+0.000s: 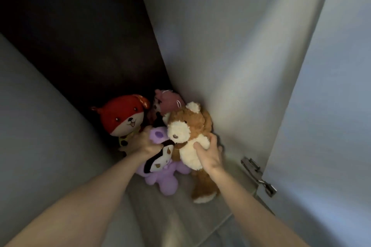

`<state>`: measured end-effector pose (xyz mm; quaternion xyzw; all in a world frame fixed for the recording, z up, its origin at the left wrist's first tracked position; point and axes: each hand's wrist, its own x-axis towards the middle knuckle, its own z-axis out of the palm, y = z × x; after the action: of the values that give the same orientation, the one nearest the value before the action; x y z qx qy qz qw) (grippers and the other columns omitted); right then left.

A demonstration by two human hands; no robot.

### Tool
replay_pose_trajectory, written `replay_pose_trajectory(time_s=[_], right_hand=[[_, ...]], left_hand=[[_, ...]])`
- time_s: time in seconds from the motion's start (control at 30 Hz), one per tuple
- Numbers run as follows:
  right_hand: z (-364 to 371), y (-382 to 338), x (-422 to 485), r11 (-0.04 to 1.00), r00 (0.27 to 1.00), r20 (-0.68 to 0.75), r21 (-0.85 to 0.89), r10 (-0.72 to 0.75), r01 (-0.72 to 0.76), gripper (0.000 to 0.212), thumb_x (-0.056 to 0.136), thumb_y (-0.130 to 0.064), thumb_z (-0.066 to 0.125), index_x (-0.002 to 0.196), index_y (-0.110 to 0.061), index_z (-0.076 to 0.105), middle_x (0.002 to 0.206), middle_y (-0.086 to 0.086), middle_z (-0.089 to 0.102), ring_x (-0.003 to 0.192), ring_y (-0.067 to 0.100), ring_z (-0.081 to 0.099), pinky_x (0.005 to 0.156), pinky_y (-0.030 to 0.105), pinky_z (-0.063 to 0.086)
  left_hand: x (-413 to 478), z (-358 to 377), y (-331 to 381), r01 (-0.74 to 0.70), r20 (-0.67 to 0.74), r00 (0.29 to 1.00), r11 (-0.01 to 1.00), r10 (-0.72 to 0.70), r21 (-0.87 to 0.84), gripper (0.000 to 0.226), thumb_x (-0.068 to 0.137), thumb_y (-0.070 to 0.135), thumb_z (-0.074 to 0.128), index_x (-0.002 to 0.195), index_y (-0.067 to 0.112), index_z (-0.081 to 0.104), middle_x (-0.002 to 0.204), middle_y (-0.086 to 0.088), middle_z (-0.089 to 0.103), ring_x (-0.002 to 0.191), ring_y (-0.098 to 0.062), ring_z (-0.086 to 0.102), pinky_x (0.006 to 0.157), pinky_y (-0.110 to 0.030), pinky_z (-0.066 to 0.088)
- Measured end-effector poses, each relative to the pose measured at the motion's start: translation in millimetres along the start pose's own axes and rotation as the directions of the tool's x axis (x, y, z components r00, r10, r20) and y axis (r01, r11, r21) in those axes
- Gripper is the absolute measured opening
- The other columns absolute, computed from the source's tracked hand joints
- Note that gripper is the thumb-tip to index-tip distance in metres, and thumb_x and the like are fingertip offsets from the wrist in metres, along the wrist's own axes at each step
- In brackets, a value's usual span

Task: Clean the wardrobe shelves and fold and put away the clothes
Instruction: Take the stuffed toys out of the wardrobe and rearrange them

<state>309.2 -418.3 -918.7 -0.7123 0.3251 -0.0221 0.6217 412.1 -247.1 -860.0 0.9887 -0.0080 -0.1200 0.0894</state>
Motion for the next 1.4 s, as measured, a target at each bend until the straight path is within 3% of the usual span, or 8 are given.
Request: replay_pose_trajectory(time_s=[0.1, 0.23, 0.4, 0.53, 0.7, 0.8, 1.03, 1.4], right_hand=[[10.9, 3.7, 14.0, 0.996, 0.996, 0.006, 0.0, -0.088, 0.088, 0.066, 0.088, -0.036, 0.061, 0.145, -0.037, 0.029, 0.14, 0.014, 0.036, 0.121, 0.034, 0.048, 0.096, 0.034, 0.041], [22.2, 9.2, 32.3, 0.989, 0.989, -0.002, 0.017, -0.148, 0.148, 0.064, 0.089, -0.03, 0.061, 0.145, -0.035, 0.03, 0.143, 0.014, 0.032, 0.123, 0.031, 0.045, 0.099, 0.031, 0.038], [32.2, 8.1, 56.2, 0.983, 0.981, -0.071, -0.047, -0.181, 0.178, 0.061, 0.088, -0.03, 0.063, 0.142, -0.034, 0.034, 0.139, 0.014, 0.037, 0.117, 0.034, 0.05, 0.094, 0.031, 0.04], [47.8, -5.0, 72.3, 0.937, 0.931, -0.116, -0.105, -0.345, 0.334, 0.063, 0.087, -0.025, 0.061, 0.143, -0.032, 0.032, 0.138, 0.014, 0.036, 0.117, 0.039, 0.049, 0.099, 0.04, 0.042], [61.2, 7.9, 81.1, 0.838, 0.883, -0.166, -0.43, -0.44, 0.336, 0.051, 0.094, -0.012, 0.053, 0.14, -0.021, 0.034, 0.134, 0.018, 0.037, 0.117, 0.037, 0.043, 0.09, 0.042, 0.044], [64.4, 12.0, 75.6, 0.707, 0.813, -0.212, -0.637, -0.543, 0.306, 0.037, 0.09, -0.004, 0.057, 0.123, -0.017, 0.047, 0.114, 0.017, 0.047, 0.103, 0.036, 0.045, 0.069, 0.04, 0.044], [55.7, 19.4, 72.1, 0.708, 0.876, 0.107, -0.548, -0.47, 0.446, 0.052, 0.093, -0.024, 0.054, 0.141, -0.016, 0.037, 0.136, 0.014, 0.04, 0.115, 0.033, 0.053, 0.086, 0.037, 0.048], [-4.4, -6.4, 15.7, 0.724, 0.918, 0.298, -0.569, -0.261, 0.391, 0.057, 0.094, -0.013, 0.047, 0.148, -0.028, 0.034, 0.149, 0.008, 0.041, 0.131, 0.027, 0.044, 0.104, 0.03, 0.04]], left_hand=[[13.5, -12.7, -2.0, 0.01, -0.076, 0.997, 1.0, -0.011, -0.014, 0.043, 0.074, 0.051, 0.064, 0.108, 0.03, 0.05, 0.124, -0.002, 0.053, 0.116, -0.031, 0.051, 0.098, -0.05, 0.043], [31.9, -18.5, -9.5, -0.086, -0.067, 0.994, 0.996, 0.085, -0.019, 0.073, 0.078, 0.05, 0.064, 0.142, 0.032, 0.034, 0.143, -0.005, 0.044, 0.131, -0.031, 0.04, 0.106, -0.052, 0.036], [25.5, 4.5, 3.5, -0.092, -0.317, 0.946, 0.995, 0.073, -0.046, 0.073, 0.089, 0.026, 0.06, 0.149, 0.037, 0.02, 0.159, -0.004, 0.011, 0.145, -0.033, 0.005, 0.112, -0.064, 0.005], [16.5, 35.4, 9.9, -0.102, -0.478, 0.878, 0.987, 0.031, -0.123, 0.082, 0.086, 0.019, 0.063, 0.149, 0.044, 0.017, 0.16, -0.004, -0.009, 0.145, -0.033, -0.01, 0.113, -0.065, 0.0], [8.6, 52.7, 0.4, -0.072, -0.548, 0.835, 0.997, 0.042, -0.032, 0.09, 0.078, 0.019, 0.072, 0.148, 0.044, 0.021, 0.159, -0.011, -0.005, 0.145, -0.036, -0.007, 0.113, -0.062, 0.004], [-2.6, 58.0, 0.6, -0.032, -0.616, 0.787, 0.994, -0.037, -0.1, 0.082, 0.074, 0.009, 0.073, 0.143, 0.04, 0.039, 0.151, -0.018, 0.023, 0.132, -0.041, 0.025, 0.102, -0.052, 0.026], [-5.0, 61.5, 2.0, 0.05, -0.507, 0.851, 0.981, -0.141, -0.188, 0.088, 0.085, 0.015, 0.067, 0.147, 0.05, 0.016, 0.146, -0.01, 0.012, 0.113, -0.028, 0.015, 0.09, -0.044, 0.041], [-56.1, 41.7, 14.8, 0.002, -0.285, 0.953, 0.943, -0.103, -0.331, 0.076, 0.089, 0.018, 0.061, 0.151, 0.034, 0.02, 0.159, -0.006, 0.01, 0.143, -0.03, 0.019, 0.104, -0.051, 0.038]])
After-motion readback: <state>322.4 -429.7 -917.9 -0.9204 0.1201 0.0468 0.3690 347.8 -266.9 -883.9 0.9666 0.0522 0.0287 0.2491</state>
